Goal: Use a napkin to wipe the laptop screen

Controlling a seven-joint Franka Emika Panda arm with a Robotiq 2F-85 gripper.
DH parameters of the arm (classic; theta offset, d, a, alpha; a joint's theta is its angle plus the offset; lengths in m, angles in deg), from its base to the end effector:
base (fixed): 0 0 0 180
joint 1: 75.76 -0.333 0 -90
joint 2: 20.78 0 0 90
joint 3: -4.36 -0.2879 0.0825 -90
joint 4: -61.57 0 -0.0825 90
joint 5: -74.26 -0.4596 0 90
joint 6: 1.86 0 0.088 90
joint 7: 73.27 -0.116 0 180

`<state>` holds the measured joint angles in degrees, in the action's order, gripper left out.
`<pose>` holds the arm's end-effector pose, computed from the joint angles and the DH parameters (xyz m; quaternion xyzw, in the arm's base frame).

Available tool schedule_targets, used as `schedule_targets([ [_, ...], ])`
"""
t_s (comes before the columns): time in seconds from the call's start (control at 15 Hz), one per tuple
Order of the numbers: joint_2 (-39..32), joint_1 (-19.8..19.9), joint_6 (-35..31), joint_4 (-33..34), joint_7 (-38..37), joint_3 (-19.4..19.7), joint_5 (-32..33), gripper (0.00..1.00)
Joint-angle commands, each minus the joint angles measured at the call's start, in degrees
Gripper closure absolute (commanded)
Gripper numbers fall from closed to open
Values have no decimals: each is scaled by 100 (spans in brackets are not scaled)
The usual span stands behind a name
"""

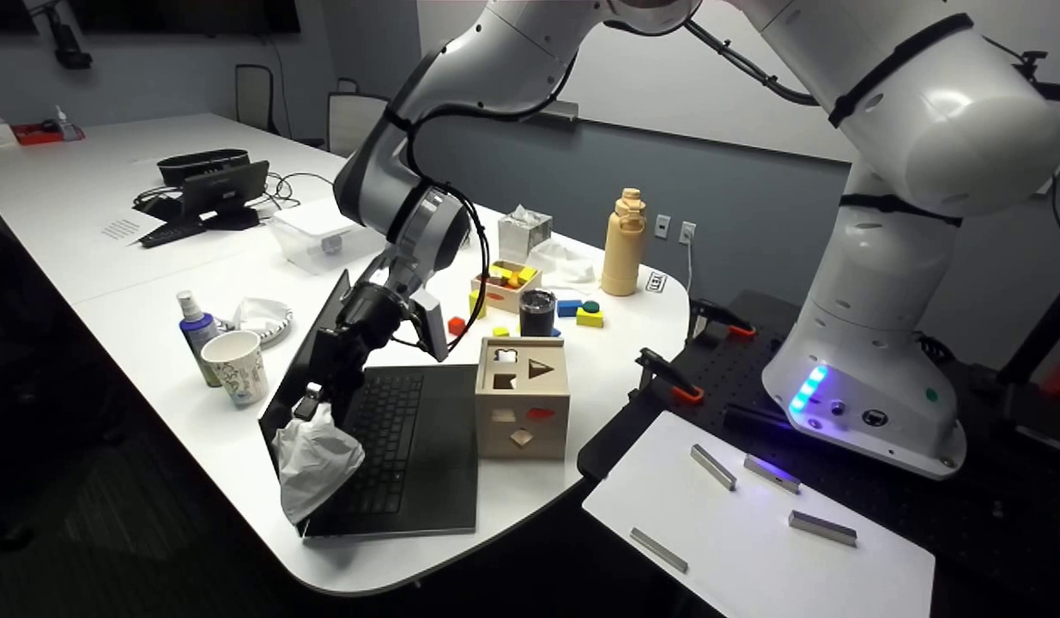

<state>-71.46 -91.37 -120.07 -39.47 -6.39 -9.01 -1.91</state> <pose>0.5157 0.3660 -0.0128 -0.7928 -0.2204 0.0579 0.5653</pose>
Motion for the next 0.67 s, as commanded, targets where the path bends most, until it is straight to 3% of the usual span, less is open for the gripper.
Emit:
schedule_targets([
  [0.0, -421, -101, -73, 449, -291, 48, 62, 100],
  [0.6, -875, 7, -604, 780, -405, 30, -161, 100],
])
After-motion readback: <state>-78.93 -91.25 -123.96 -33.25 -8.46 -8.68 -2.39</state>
